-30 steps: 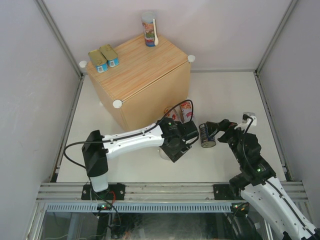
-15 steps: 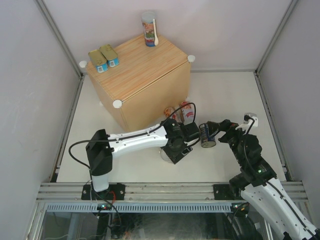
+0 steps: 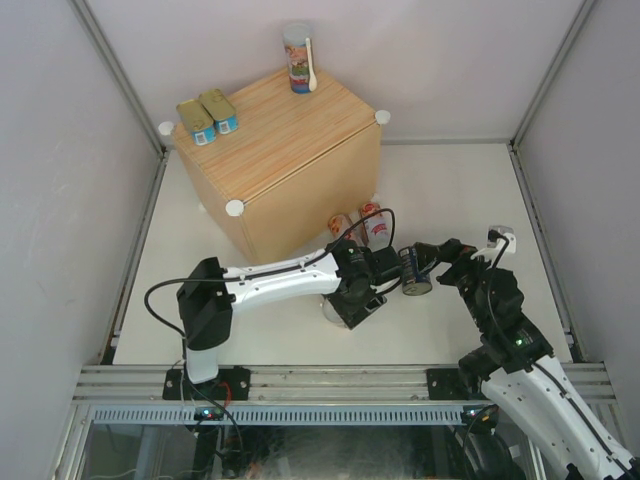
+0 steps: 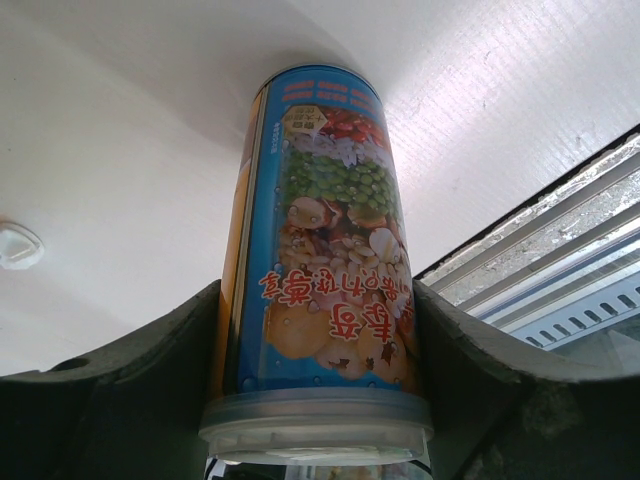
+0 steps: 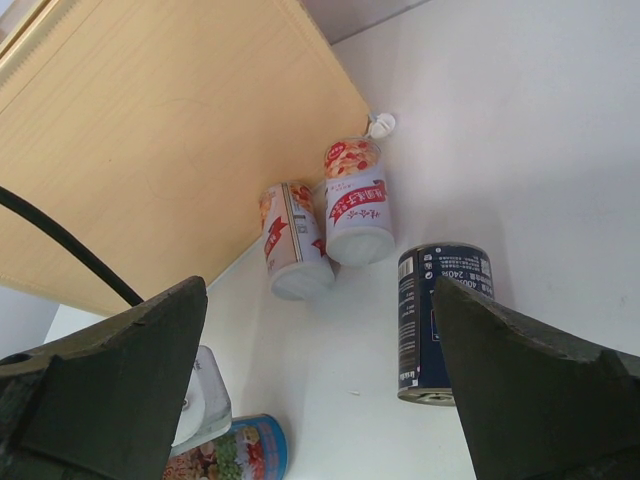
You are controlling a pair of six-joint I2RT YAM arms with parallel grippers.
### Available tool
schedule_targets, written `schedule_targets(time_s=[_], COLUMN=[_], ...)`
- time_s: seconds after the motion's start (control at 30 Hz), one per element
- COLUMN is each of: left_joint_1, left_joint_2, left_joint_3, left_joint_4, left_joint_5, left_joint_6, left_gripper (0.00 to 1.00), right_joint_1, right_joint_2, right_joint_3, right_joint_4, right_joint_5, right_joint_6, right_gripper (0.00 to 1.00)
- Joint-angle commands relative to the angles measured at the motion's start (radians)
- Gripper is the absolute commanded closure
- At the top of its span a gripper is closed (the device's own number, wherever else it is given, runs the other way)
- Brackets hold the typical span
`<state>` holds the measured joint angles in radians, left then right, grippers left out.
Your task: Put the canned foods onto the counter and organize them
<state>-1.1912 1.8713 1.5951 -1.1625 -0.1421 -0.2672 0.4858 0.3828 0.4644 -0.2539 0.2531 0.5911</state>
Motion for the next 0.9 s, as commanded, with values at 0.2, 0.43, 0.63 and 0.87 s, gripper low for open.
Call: schedule_targets(time_s=[0.2,0.43,0.63,0.87], left_joint_1=[0.006,0.015,0.019,0.020], left_joint_2=[-0.016,-0.049,-0.154,-0.289], left_joint_3=[0.006,0.007,-0.026,-0.110], left_joint_4=[0.032,0.053,0.089,0.146], left_joint_5=[-0.004,-0.061,-0.132,-0.201], left_joint_6=[0.033,0.014,-0.033,-0.086], left_gripper=[0.04,0.04,0.04,0.03], right_joint_1=[-0.002,0.000,0.015,0.071], right_joint_2=[0.019,0.021,0.029,0.039], right_joint_3=[0.008,0.010,0.010,0.011], right_joint_4=[0.046,0.042,0.039,0.043], right_joint_5=[-0.004,0.000,0.018,0.074], right_joint_6=[-0.006,0.002,-0.004,-0.043], right_gripper=[0.06,0.06,0.06,0.06])
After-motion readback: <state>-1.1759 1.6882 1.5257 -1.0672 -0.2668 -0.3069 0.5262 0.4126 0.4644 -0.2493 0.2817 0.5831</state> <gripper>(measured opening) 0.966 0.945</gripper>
